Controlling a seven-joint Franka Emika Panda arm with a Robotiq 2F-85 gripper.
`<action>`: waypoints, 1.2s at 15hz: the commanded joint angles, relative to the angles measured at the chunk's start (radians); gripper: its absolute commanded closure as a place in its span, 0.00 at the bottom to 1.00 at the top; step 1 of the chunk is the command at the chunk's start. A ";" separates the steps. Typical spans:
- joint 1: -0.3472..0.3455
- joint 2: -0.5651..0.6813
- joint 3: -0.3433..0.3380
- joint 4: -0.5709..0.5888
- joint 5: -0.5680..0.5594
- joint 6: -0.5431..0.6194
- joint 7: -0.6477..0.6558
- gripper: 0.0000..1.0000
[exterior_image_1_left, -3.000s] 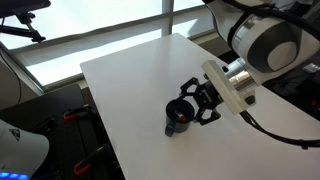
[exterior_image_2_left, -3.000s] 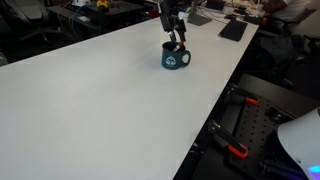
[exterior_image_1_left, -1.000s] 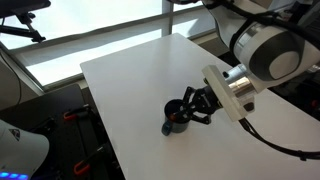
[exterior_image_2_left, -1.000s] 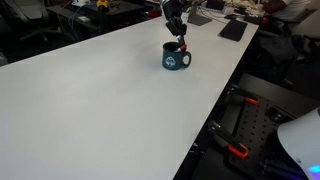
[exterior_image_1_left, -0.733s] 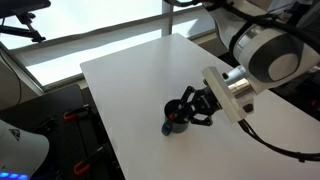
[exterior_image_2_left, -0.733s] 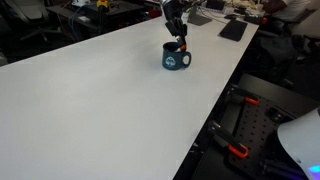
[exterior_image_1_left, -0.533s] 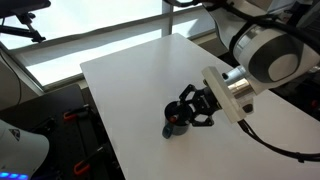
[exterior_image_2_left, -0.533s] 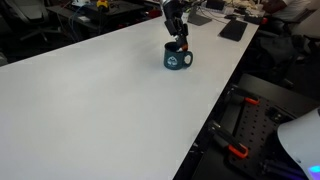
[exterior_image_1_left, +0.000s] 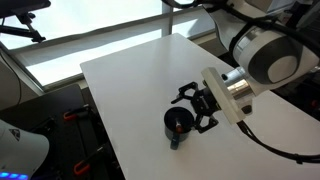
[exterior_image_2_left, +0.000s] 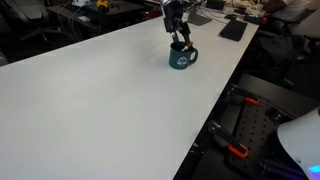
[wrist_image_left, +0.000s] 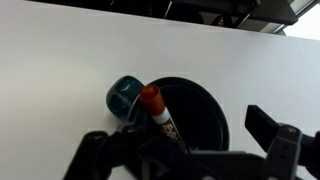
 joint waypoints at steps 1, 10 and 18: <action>-0.007 0.011 0.001 0.020 0.020 -0.029 0.005 0.02; -0.011 0.018 0.002 0.025 0.029 -0.035 0.012 0.14; -0.013 0.019 0.003 0.028 0.039 -0.036 0.008 0.81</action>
